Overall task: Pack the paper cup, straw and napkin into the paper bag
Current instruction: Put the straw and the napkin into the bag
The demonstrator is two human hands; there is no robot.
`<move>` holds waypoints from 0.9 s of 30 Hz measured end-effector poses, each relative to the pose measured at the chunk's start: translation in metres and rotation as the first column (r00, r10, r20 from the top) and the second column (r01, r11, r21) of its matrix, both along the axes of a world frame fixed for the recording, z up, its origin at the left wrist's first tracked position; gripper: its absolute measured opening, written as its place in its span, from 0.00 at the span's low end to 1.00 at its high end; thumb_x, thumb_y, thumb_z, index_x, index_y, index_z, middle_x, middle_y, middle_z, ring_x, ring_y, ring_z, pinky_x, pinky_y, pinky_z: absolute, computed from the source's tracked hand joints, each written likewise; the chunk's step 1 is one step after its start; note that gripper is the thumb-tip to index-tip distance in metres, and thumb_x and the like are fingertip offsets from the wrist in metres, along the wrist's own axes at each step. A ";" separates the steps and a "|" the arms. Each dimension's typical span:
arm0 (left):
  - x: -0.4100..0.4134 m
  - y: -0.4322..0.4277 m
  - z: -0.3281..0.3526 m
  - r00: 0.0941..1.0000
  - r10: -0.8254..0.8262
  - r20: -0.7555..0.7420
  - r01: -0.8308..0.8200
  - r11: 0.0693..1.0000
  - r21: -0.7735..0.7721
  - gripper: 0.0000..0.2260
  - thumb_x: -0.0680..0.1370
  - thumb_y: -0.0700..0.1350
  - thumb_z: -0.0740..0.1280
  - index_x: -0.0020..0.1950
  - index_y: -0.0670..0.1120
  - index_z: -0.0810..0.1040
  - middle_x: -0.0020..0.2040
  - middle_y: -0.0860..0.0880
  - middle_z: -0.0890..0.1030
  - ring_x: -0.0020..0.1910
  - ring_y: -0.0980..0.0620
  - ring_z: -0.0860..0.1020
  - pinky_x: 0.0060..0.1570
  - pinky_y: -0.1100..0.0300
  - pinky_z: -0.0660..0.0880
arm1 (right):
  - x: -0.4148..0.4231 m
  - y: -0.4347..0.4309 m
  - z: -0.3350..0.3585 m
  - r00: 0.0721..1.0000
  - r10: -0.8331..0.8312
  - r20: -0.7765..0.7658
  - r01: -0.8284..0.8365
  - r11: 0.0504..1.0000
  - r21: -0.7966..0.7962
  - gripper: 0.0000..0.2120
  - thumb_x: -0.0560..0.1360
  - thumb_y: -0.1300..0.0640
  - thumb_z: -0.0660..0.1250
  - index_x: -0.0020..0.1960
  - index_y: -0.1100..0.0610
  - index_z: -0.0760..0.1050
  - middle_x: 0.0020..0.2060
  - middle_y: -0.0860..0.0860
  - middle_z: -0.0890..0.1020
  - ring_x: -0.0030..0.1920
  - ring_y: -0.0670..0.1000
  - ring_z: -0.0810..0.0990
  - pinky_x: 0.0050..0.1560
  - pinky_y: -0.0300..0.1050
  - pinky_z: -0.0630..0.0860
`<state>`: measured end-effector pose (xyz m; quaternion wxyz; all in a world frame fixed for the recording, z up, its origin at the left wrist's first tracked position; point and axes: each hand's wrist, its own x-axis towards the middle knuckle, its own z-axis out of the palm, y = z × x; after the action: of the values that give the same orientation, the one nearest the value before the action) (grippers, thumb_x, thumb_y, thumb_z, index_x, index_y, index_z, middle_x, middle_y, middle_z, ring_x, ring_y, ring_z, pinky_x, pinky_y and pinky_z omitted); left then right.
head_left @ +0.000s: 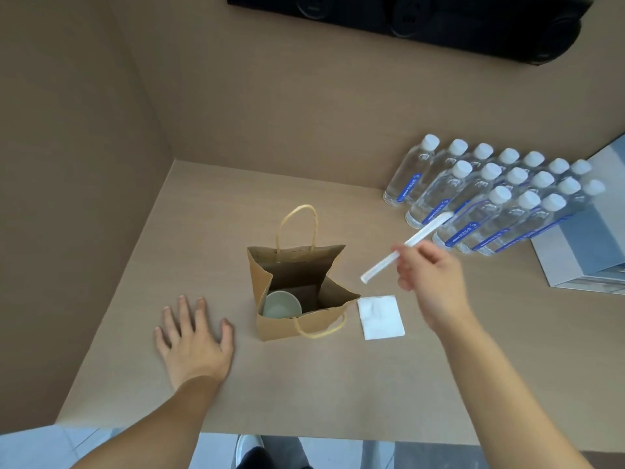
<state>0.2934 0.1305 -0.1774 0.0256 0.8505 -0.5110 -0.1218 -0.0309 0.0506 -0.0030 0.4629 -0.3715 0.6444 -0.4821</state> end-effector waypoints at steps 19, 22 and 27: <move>-0.017 -0.002 -0.008 1.000 -0.013 -0.027 0.013 1.000 0.004 0.32 0.77 0.63 0.47 0.79 0.50 0.62 0.83 0.44 0.56 0.81 0.40 0.51 0.78 0.39 0.49 | 0.081 0.019 0.077 0.484 0.394 -0.781 -0.628 0.778 0.004 0.04 0.70 0.59 0.70 0.38 0.52 0.78 0.26 0.41 0.76 0.31 0.43 0.73 0.32 0.41 0.76; -0.017 -0.003 -0.007 1.000 -0.014 -0.018 0.014 1.000 0.011 0.33 0.77 0.63 0.47 0.79 0.50 0.61 0.83 0.45 0.55 0.82 0.40 0.50 0.78 0.40 0.49 | 0.082 0.018 0.072 0.466 0.408 -0.785 -0.636 0.771 0.023 0.04 0.70 0.59 0.69 0.38 0.53 0.78 0.27 0.44 0.77 0.31 0.45 0.74 0.33 0.46 0.78; -0.018 -0.003 -0.007 1.000 -0.010 -0.017 0.010 1.000 0.007 0.33 0.77 0.63 0.47 0.79 0.50 0.61 0.83 0.45 0.55 0.82 0.40 0.49 0.78 0.40 0.49 | 0.078 0.018 0.073 0.479 0.386 -0.788 -0.623 0.783 0.005 0.05 0.70 0.60 0.70 0.37 0.52 0.79 0.27 0.44 0.77 0.31 0.45 0.74 0.33 0.38 0.75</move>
<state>0.2750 0.1271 -0.1844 0.0263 0.8469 -0.5147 -0.1312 0.0472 0.0686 0.0704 0.2157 -0.7726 0.5594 -0.2090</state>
